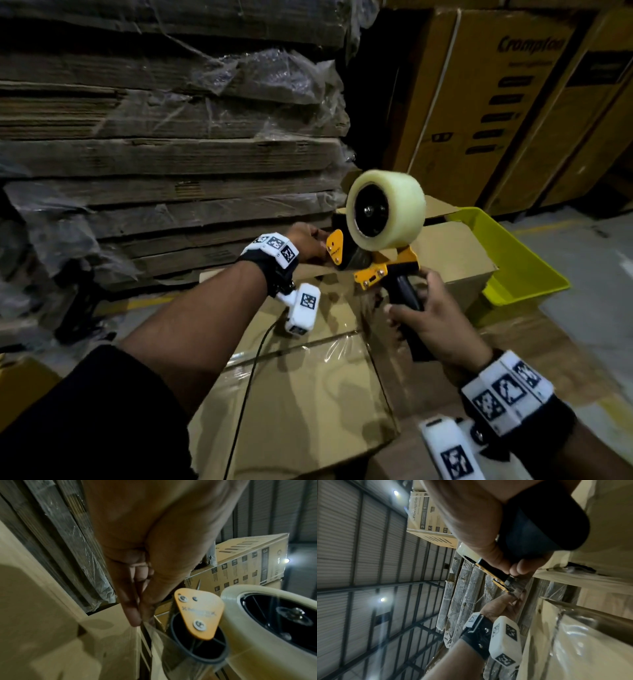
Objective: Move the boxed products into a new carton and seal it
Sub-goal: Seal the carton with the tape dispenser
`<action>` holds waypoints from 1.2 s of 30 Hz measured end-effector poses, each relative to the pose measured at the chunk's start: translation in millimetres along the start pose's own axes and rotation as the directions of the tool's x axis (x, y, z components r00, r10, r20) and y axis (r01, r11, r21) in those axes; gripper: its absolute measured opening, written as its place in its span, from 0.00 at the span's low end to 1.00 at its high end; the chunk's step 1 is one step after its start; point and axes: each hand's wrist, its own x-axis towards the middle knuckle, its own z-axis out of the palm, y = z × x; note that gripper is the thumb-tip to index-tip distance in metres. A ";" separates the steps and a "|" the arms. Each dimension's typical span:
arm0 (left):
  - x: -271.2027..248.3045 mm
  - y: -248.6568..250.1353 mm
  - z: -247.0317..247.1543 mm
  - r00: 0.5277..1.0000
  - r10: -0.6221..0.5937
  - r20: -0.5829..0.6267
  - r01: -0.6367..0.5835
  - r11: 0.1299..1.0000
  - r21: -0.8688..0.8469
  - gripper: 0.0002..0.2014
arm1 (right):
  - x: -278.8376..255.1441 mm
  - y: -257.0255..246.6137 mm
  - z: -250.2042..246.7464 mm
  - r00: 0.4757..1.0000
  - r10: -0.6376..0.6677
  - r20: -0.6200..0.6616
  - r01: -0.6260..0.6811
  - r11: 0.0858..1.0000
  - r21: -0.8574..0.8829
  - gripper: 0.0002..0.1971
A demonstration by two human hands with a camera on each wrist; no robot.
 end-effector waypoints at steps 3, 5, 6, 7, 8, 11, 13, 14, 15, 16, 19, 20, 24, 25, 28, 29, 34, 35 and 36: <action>6.0 1.0 -3.1 0.999 -0.020 0.029 0.022 0.997 -0.076 0.09 | 14.4 -9.5 -4.3 1.000 0.010 0.019 -0.009 1.000 -0.003 0.31; 8.8 0.2 -1.0 1.000 -0.014 0.019 0.015 0.997 -0.071 0.09 | 13.9 -9.0 -5.2 0.999 0.018 0.029 -0.018 1.000 -0.024 0.32; 6.7 1.2 1.3 1.000 -0.016 0.019 0.017 0.999 -0.042 0.09 | 12.1 -7.6 -4.6 0.999 0.022 0.029 -0.021 0.999 -0.040 0.32; 8.5 -1.3 3.3 1.000 -0.025 0.013 0.025 1.000 0.014 0.09 | 10.0 -5.9 -3.1 0.999 0.027 0.025 -0.026 0.998 -0.053 0.32; 8.6 -3.2 5.2 0.999 -0.031 0.009 0.030 0.998 0.062 0.09 | 8.2 -4.2 -1.6 0.999 0.032 0.021 -0.031 0.998 -0.062 0.32; 7.0 -9.4 7.9 0.999 -0.034 -0.011 0.036 0.989 0.140 0.10 | 4.4 0.4 3.1 0.999 0.036 0.027 -0.033 0.995 -0.092 0.33; 7.8 -11.4 9.1 0.999 -0.037 -0.010 0.038 0.989 0.140 0.11 | 3.0 1.5 4.4 0.999 0.024 0.026 -0.021 0.992 -0.123 0.32; 7.1 -10.6 9.1 0.999 -0.044 -0.013 0.045 0.989 0.140 0.12 | 1.9 1.7 4.3 0.999 0.020 0.029 -0.016 0.991 -0.134 0.32; 7.4 -10.9 8.0 0.999 -0.043 -0.022 0.046 0.986 0.161 0.13 | 0.0 1.2 3.5 0.999 0.017 0.035 -0.012 0.990 -0.140 0.31; 7.8 -12.0 6.1 0.999 -0.032 -0.030 0.037 0.979 0.199 0.13 | -2.5 0.5 1.8 0.999 0.012 0.043 -0.005 0.989 -0.146 0.31; 6.1 -16.6 -0.7 1.000 -0.028 -0.013 0.031 0.968 0.249 0.17 | -15.7 -2.2 -3.8 0.997 -0.002 0.073 0.015 0.985 -0.174 0.32; 5.3 -15.2 -1.5 1.000 -0.020 -0.005 0.020 0.967 0.253 0.19 | -20.2 -2.3 -6.4 0.997 -0.002 0.074 0.015 0.983 -0.181 0.33; 1.2 -8.8 1.0 0.999 0.051 0.014 -0.053 0.943 0.328 0.17 | -30.7 -4.2 -14.3 0.999 0.016 0.051 -0.009 0.990 -0.140 0.30; 4.0 -8.6 2.3 0.998 0.044 0.035 -0.054 0.930 0.364 0.16 | -32.0 -4.5 -15.1 0.999 0.014 0.044 -0.009 0.992 -0.125 0.29; 6.2 -6.0 7.9 0.999 -0.013 0.045 -0.001 0.954 0.300 0.11 | -37.2 -6.4 -14.2 0.999 0.009 0.040 -0.004 0.992 -0.122 0.28; 3.4 -5.6 7.5 0.999 -0.007 0.054 -0.009 0.953 0.301 0.09 | -40.0 -7.0 -13.6 0.999 0.012 0.043 -0.006 0.992 -0.130 0.28; 6.4 -4.6 -3.0 1.000 0.017 0.000 -0.016 0.945 0.328 0.09 | -58.7 -13.0 -18.4 0.998 0.047 0.052 -0.042 0.995 -0.090 0.31; 8.3 -5.9 -3.6 1.000 0.007 0.022 -0.014 0.942 0.334 0.11 | -62.0 -13.2 -19.8 0.997 0.054 0.048 -0.049 0.995 -0.083 0.32; 8.2 -6.5 -3.0 0.999 0.005 0.043 -0.020 0.937 0.348 0.13 | -65.5 -13.1 -20.7 0.997 0.058 0.045 -0.054 0.996 -0.077 0.33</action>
